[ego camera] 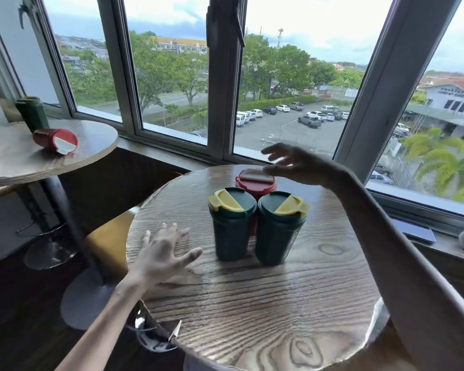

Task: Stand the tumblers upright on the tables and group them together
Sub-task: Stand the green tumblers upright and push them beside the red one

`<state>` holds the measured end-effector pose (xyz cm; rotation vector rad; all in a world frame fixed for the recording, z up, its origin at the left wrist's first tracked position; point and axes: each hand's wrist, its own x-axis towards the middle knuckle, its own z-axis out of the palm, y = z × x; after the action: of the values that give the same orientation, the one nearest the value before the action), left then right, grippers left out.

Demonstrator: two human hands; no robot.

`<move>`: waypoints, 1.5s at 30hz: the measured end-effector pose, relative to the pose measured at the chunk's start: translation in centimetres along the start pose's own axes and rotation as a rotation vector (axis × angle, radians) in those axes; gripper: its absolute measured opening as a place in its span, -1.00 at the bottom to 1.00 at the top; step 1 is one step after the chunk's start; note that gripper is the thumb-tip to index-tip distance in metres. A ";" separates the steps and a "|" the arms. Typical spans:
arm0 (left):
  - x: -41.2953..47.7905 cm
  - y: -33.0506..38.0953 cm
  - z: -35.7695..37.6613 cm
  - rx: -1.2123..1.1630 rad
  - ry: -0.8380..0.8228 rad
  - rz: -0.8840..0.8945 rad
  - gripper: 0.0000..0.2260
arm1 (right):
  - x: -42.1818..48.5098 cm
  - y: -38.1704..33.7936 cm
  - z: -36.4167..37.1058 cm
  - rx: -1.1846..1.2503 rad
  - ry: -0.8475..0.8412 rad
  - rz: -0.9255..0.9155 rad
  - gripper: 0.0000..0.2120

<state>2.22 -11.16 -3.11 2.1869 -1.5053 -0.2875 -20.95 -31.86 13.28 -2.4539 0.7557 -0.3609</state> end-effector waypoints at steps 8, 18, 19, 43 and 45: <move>1.4 5.2 1.5 -0.398 0.055 0.067 -0.21 | -10.0 3.8 9.8 0.621 0.461 0.129 0.00; 1.6 5.3 2.6 -0.434 0.072 0.031 -0.35 | -8.9 4.8 13.9 0.620 0.403 0.199 -0.35; 1.5 5.3 2.5 -0.440 0.068 0.032 -0.35 | -8.9 4.8 14.0 0.620 0.414 0.193 -0.36; -10.7 8.4 0.7 0.295 0.279 -0.082 -0.44 | -15.5 -0.7 12.5 -0.548 0.171 0.120 -0.45; -13.2 8.6 0.7 0.317 0.325 -0.137 -0.47 | -15.6 -1.9 12.7 -0.540 0.152 0.032 -0.46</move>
<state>-10.14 -1.67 -0.67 2.4392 -1.2913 0.2726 -27.72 -16.13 2.55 -2.9336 1.0682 -0.3711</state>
